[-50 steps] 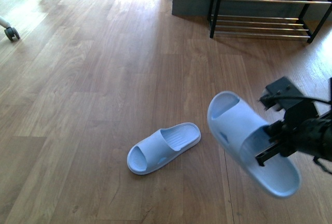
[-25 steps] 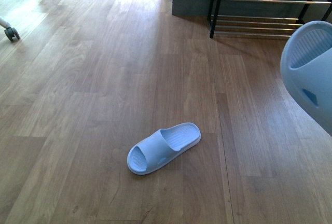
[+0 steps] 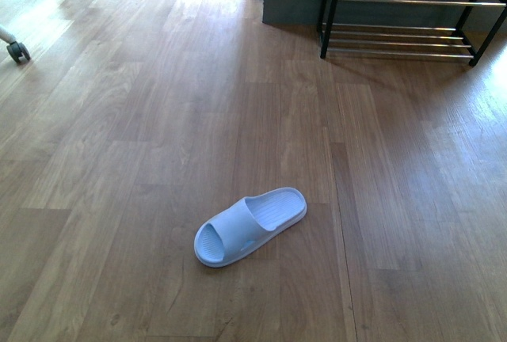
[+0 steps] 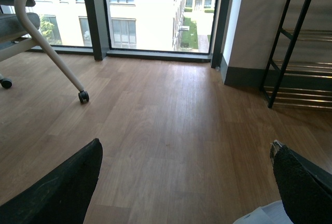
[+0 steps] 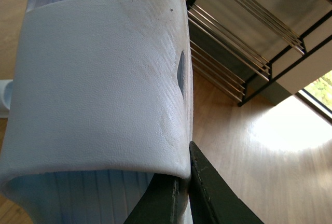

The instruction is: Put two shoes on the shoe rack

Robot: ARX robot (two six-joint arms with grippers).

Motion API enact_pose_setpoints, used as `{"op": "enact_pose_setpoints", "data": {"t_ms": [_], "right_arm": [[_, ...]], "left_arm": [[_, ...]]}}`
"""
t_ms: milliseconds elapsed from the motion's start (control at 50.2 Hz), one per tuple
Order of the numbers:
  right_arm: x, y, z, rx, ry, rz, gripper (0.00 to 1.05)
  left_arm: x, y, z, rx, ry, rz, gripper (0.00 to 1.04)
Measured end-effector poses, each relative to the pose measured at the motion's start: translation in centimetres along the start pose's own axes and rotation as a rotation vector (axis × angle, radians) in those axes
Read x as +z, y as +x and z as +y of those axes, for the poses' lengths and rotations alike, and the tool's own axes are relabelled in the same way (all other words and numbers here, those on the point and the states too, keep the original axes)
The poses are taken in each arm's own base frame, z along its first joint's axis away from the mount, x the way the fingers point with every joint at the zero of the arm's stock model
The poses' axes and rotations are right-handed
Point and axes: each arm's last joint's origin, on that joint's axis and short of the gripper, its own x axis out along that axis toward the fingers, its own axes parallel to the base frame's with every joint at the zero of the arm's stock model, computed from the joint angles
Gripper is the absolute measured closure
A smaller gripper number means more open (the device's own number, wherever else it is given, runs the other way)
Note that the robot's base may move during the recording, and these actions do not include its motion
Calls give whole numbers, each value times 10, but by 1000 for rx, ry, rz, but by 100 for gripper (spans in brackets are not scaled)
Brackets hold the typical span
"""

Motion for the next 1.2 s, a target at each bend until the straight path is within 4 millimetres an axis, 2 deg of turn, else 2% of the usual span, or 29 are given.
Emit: {"op": "enact_pose_setpoints", "data": {"t_ms": [179, 319, 578, 1195], "right_arm": [[-1, -17, 19, -47, 47, -55, 103], [-7, -16, 32, -49, 177, -73, 103], [-4, -13, 30, -27, 318, -144, 103], [-1, -15, 29, -42, 322, -177, 103]], "left_arm": [[0, 0, 0, 0, 0, 0, 9], [0, 0, 0, 0, 0, 0, 9], [0, 0, 0, 0, 0, 0, 9], [0, 0, 0, 0, 0, 0, 9]]}}
